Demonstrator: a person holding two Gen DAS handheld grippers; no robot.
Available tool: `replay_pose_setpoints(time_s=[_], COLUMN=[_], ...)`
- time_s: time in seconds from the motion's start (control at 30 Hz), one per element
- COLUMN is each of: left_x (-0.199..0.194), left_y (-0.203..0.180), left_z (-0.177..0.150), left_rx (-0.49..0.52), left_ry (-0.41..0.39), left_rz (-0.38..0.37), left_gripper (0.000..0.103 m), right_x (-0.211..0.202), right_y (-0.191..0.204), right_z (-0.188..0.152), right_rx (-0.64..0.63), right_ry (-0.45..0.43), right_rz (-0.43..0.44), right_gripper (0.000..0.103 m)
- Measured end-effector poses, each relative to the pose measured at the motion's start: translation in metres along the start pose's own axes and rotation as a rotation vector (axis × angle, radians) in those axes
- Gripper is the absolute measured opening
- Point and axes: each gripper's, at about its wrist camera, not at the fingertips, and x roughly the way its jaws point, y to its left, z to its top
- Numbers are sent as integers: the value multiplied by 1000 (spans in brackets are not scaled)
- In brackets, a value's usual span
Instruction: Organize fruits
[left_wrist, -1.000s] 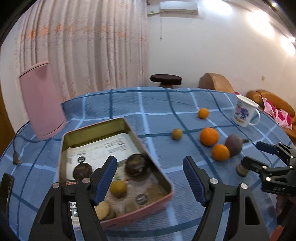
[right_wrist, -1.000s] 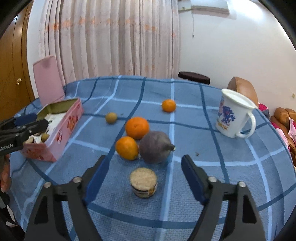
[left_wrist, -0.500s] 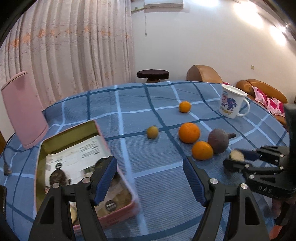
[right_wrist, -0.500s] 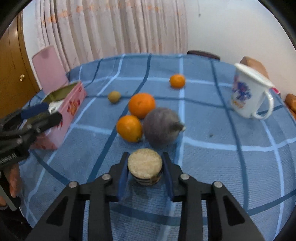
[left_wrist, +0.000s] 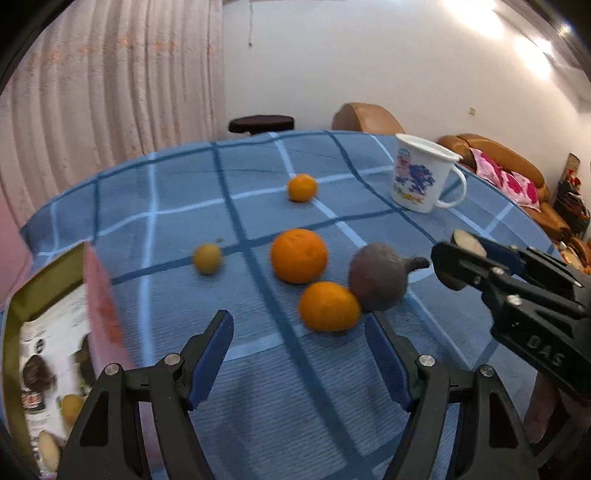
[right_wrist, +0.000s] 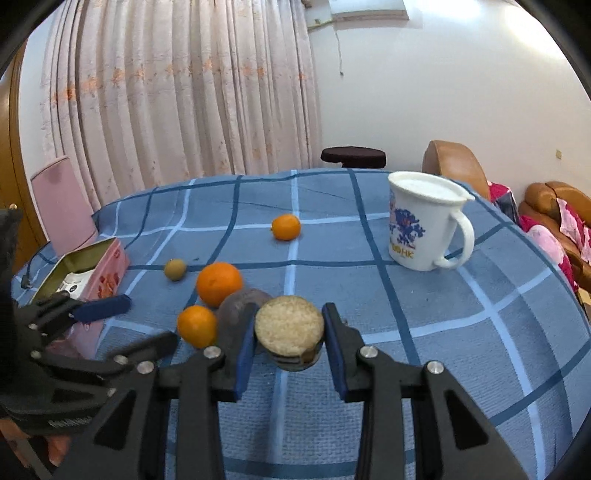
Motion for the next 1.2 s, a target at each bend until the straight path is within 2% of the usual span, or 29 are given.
replay_pose_setpoints(time_s=[0.13,0.2,0.27,0.33,0.57,0.73,1.2], left_x=[12,17,24,29,16,2,-22], left_y=[-2,-3,-4,-3,2,9,2], left_z=[4,7,10,10,5,2,-2], left_rx=[-17,-18,-24,-32,-49,-64,-23], left_ry=[34,47,69,83,46,-8,-124], left_rz=[-40,-51,-80,-109,-106,-82,-12], left_gripper=[74,66,51,44,44,44,44], right_x=[1,3,2,1,-3,-4,-12], right_y=[0,0,1,2,6,9,16], right_z=[-1,-1,0,-1,-1,-1,-3], right_rx=[1,1,-3,-11,-30,-49,-86], right_ry=[6,9,5,-2,-24,-29,-74], right_rz=[6,9,10,7,10,27,64], right_gripper=[37,37,37,37,37,38,38])
